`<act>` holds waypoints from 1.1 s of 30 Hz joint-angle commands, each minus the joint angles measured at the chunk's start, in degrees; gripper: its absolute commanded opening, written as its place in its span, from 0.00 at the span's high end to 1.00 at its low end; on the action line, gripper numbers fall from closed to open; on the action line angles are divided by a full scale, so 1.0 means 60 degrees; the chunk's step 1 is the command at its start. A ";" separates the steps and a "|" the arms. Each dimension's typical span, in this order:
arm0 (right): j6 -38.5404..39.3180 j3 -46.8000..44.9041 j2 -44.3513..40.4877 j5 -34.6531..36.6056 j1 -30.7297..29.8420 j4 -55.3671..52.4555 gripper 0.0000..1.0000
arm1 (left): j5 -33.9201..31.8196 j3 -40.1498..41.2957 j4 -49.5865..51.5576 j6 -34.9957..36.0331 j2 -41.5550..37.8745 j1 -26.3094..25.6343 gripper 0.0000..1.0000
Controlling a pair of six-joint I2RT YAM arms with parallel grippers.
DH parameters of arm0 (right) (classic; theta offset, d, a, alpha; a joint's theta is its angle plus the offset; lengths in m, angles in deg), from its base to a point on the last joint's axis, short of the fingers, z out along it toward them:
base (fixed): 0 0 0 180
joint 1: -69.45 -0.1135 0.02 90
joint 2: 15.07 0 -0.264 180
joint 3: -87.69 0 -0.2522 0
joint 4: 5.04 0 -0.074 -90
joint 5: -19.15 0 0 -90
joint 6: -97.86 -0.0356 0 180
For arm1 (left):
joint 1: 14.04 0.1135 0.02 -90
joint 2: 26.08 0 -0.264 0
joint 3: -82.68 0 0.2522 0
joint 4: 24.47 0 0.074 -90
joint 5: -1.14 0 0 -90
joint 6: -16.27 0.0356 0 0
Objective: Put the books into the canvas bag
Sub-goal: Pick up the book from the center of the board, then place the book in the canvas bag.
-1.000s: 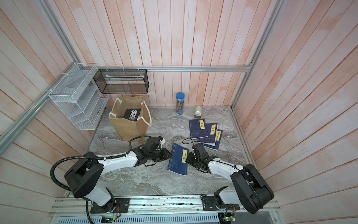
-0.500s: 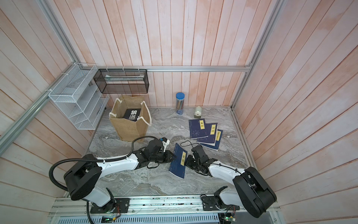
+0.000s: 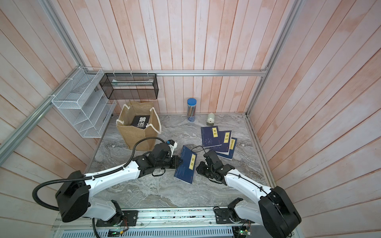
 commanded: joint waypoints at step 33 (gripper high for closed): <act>0.1876 1.7741 1.0968 0.0044 -0.1709 -0.3167 0.54 | 0.1347 -0.6165 0.2530 0.5348 -0.0613 0.7491 1.00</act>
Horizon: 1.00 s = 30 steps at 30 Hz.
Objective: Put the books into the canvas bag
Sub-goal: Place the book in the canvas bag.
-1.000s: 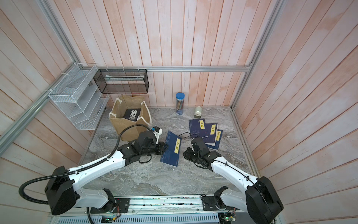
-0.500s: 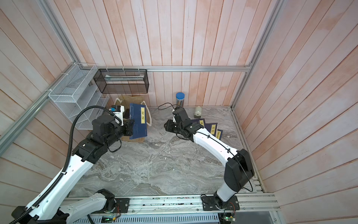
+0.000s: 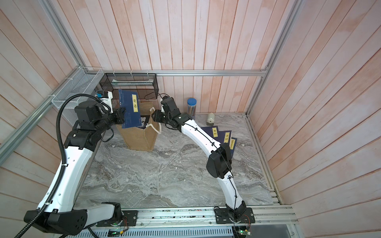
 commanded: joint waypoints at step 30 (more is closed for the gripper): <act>0.0186 0.1192 0.1910 -0.1182 0.0088 0.0645 0.98 | 0.3478 -0.1539 0.0123 0.1827 0.4918 0.1403 1.00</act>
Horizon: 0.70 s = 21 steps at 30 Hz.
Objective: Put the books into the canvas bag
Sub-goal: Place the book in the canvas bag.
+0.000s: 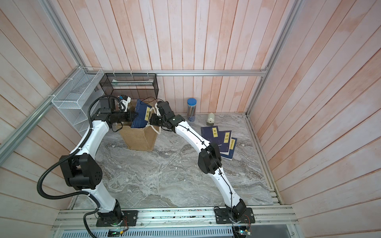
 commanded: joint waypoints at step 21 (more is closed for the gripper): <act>0.0752 -0.0032 0.0229 -0.0082 0.0176 0.0583 1.00 | -0.0583 -0.3027 0.2836 0.0829 0.3397 0.0451 0.98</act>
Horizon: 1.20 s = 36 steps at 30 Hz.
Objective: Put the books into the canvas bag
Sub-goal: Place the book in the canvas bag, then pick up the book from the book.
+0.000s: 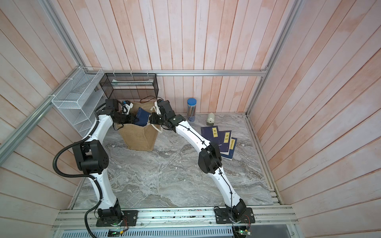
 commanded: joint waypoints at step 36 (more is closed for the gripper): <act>0.1460 -0.8635 -0.5650 0.1552 0.3964 0.0305 0.56 | -0.0899 0.2245 -0.2668 -0.2571 -0.3694 -0.2529 0.58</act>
